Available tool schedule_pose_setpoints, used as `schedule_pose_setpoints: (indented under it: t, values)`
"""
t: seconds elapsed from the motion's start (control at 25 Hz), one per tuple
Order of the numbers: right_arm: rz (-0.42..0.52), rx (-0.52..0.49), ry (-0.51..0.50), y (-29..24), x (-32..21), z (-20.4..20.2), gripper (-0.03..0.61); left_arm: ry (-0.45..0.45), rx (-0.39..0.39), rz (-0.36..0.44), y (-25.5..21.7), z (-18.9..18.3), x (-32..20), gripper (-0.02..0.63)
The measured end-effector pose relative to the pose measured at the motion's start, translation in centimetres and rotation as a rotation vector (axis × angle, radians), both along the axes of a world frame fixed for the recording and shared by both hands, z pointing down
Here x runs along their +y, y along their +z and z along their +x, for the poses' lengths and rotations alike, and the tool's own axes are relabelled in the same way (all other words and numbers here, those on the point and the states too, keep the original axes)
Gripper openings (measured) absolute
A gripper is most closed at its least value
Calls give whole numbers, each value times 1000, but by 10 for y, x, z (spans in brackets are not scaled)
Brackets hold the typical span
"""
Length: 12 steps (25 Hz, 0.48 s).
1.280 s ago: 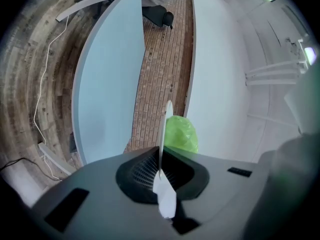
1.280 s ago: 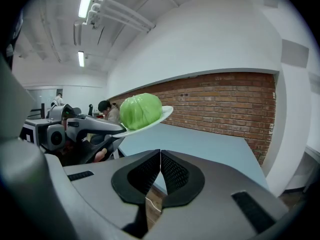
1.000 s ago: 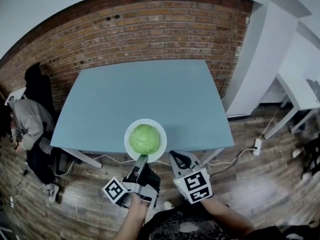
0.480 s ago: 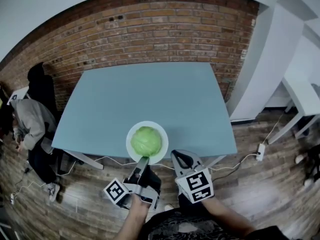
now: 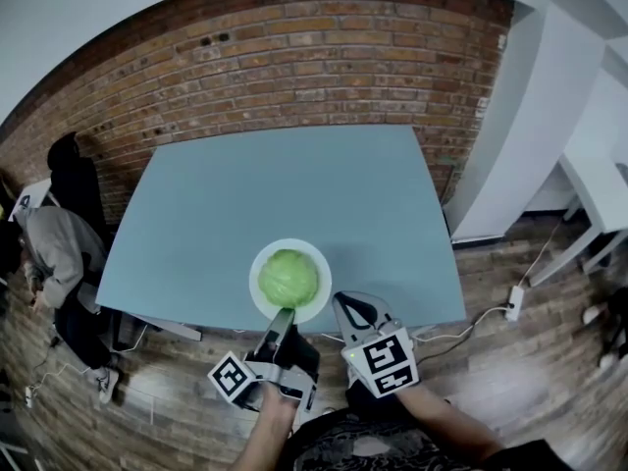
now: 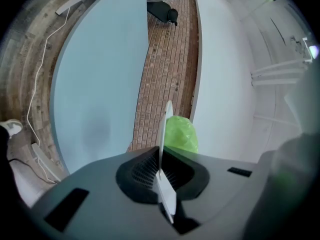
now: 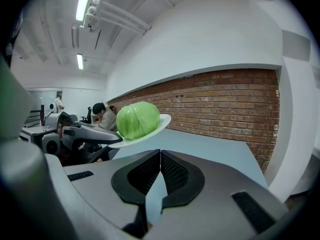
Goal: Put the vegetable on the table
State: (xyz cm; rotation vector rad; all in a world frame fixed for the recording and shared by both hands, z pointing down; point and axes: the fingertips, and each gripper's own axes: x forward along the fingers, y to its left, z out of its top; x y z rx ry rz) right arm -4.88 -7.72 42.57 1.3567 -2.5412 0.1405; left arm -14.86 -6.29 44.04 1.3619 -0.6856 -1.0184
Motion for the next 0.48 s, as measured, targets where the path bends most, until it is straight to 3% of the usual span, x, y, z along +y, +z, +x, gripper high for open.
schedule_pose_setpoints:
  t: [0.48]
  values:
    - [-25, -14, 16, 12, -59, 28, 9, 10, -14, -39, 18, 27, -61, 9]
